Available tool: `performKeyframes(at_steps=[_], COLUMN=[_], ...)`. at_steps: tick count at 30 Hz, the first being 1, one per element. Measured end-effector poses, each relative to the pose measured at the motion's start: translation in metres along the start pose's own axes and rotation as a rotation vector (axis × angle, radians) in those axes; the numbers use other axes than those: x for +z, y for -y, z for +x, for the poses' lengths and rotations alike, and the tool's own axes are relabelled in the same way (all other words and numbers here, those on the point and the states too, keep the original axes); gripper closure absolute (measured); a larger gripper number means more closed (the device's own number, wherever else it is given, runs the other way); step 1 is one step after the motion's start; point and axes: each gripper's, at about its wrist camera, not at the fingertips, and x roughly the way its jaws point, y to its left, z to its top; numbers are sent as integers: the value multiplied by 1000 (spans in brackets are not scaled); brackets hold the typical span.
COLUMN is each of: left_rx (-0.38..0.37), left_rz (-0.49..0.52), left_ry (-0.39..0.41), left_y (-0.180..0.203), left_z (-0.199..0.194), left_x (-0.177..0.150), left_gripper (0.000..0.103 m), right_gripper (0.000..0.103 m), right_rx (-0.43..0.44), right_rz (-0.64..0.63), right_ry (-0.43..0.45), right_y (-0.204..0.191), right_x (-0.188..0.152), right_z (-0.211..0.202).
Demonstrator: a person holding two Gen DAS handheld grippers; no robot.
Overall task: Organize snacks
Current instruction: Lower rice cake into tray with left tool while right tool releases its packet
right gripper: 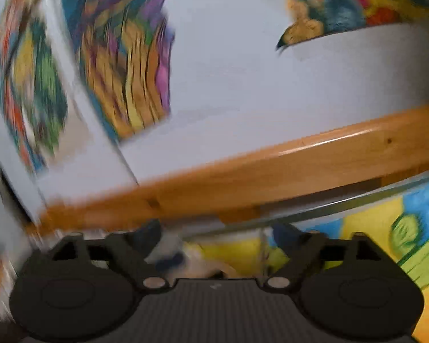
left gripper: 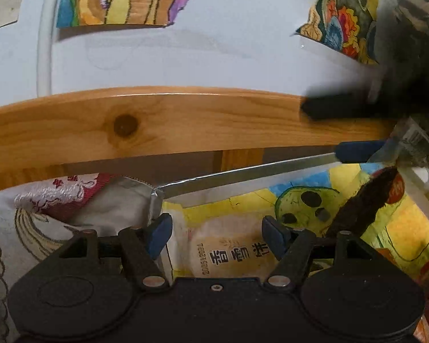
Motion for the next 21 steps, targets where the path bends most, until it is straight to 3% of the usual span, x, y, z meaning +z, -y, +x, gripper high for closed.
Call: performKeyframes(at_steps=[4, 6, 7, 9, 13, 21], left_rx=[-2, -5, 6, 60, 98, 202], left_rz=[-49, -55, -54, -62, -110, -158], left_ry=[27, 57, 70, 105, 144, 163], left_y=[-2, -1, 0, 0, -8, -21], left_z=[-14, -23, -29, -36, -47, -76], left_x=[-1, -2, -3, -4, -5, -11], left_gripper=[26, 22, 12, 6, 6, 4], right_gripper=[0, 0, 0, 0, 0, 0], right_rx=[35, 55, 64, 91, 131, 94], right_rz=[205, 303, 320, 301, 310, 395], right_ry=[174, 209, 220, 222, 223, 269], right_y=[-2, 1, 1, -1, -6, -7], right_x=[-18, -22, -22, -19, -15, -24], right_z=[-12, -14, -15, -16, -19, -3])
